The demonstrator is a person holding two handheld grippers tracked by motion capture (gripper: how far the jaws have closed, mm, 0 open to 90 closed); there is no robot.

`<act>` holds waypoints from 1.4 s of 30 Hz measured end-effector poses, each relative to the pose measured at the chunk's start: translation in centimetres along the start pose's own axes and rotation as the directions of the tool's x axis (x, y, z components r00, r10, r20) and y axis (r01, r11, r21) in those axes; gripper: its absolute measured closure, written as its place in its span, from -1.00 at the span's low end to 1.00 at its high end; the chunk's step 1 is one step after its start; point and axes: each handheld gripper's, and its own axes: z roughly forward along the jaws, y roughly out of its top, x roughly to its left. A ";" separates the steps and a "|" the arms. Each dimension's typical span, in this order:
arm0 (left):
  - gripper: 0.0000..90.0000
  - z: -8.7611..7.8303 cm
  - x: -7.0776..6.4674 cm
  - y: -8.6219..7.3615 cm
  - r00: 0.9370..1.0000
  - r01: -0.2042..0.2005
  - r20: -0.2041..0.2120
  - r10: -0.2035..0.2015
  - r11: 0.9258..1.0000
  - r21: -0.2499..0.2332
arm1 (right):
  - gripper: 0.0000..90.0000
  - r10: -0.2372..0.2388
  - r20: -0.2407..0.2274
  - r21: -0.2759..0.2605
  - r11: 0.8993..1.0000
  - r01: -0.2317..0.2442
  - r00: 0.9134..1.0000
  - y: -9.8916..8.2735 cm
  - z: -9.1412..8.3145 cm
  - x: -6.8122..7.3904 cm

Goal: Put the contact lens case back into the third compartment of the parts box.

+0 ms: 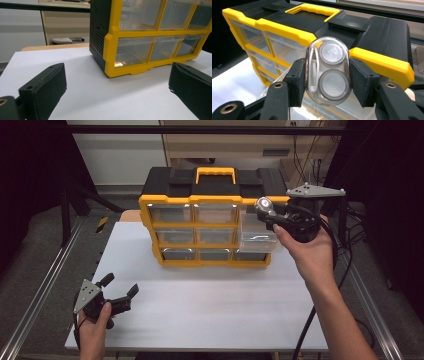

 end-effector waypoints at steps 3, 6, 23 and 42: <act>-0.97 0.0 0.0 0.0 1.000 -0.001 0.001 0.001 1.000 -0.001 | 0.09 -0.004 -0.003 0.009 1.000 0.004 1.000 -0.2 0.0 0.1; -0.97 0.0 0.0 0.0 1.000 -0.001 0.000 0.001 1.000 0.001 | 0.09 -0.006 -0.007 0.016 1.000 0.007 1.000 -0.4 0.0 0.1; -0.97 0.0 -0.1 0.0 1.000 -0.004 0.002 0.004 1.000 0.001 | 0.09 -0.013 -0.013 0.040 0.999 0.013 1.000 -0.3 -0.1 0.0; -0.97 -0.3 -0.1 0.1 1.000 0.001 -0.006 -0.001 1.000 -0.006 | -0.57 0.014 -0.012 -0.114 0.993 -0.015 1.000 0.3 -0.6 0.5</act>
